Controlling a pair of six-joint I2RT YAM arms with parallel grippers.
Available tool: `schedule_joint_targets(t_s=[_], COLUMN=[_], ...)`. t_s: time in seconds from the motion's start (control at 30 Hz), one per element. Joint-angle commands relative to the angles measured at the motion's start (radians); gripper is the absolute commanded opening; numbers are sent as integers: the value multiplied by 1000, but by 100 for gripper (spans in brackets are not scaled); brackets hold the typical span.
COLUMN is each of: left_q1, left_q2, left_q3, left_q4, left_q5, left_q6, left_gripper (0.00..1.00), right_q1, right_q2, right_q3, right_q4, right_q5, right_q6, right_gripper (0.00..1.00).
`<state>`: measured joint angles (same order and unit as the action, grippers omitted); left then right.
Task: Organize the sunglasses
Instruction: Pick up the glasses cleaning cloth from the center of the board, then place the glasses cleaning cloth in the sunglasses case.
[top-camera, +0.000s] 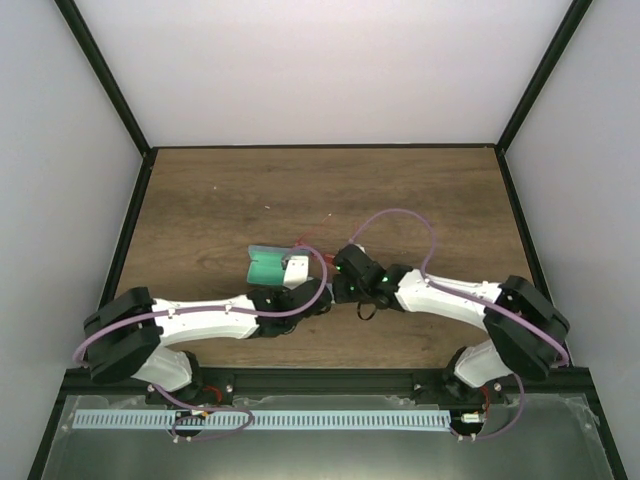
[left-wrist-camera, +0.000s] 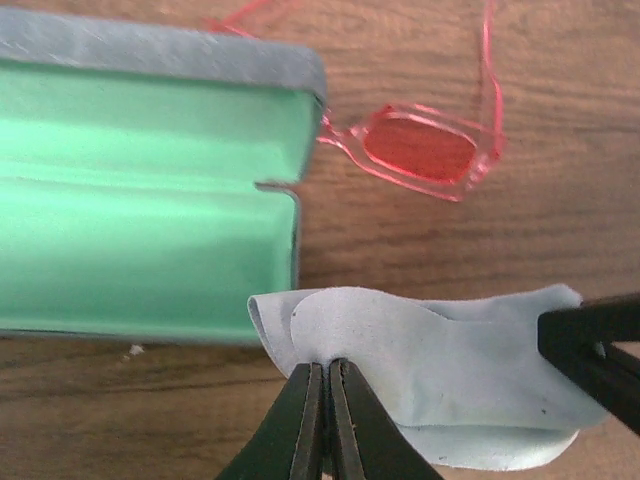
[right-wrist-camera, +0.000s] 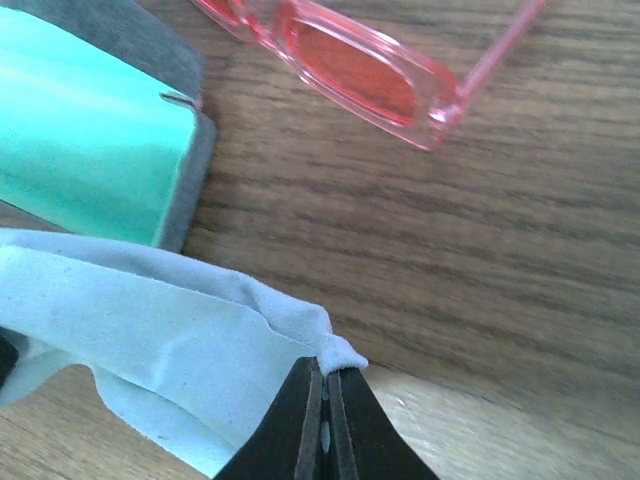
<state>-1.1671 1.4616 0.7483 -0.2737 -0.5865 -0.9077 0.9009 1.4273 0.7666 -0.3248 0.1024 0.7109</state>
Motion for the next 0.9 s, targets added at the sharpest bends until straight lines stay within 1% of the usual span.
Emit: schedule_joint_targets(t_s=[0.0, 0.17, 0.27, 0.37, 0.6, 0.87], left_q1=[56, 104, 106, 105, 108, 153], left_q2=[-57, -110, -112, -107, -63, 4], left_q3=[-29, -63, -53, -53, -30, -5], left_q4=[-4, 20, -9, -9, -75, -118], left_q5=[-30, -72, -125, -138, -239, -285], left_q6=[34, 49, 35, 17, -38, -88], left_gripper=[4, 4, 4, 4, 4, 4], right_q1=[22, 24, 26, 26, 26, 26], right_q2=[46, 112, 158, 207, 294, 388], right_q3=[86, 149, 195, 249, 365, 439], right_q4=[59, 86, 94, 87, 63, 60], right_q5=[6, -8, -19, -31, -30, -50], right_q6=[-6, -27, -43, -57, -85, -105], right_gripper=[1, 1, 1, 1, 1, 1])
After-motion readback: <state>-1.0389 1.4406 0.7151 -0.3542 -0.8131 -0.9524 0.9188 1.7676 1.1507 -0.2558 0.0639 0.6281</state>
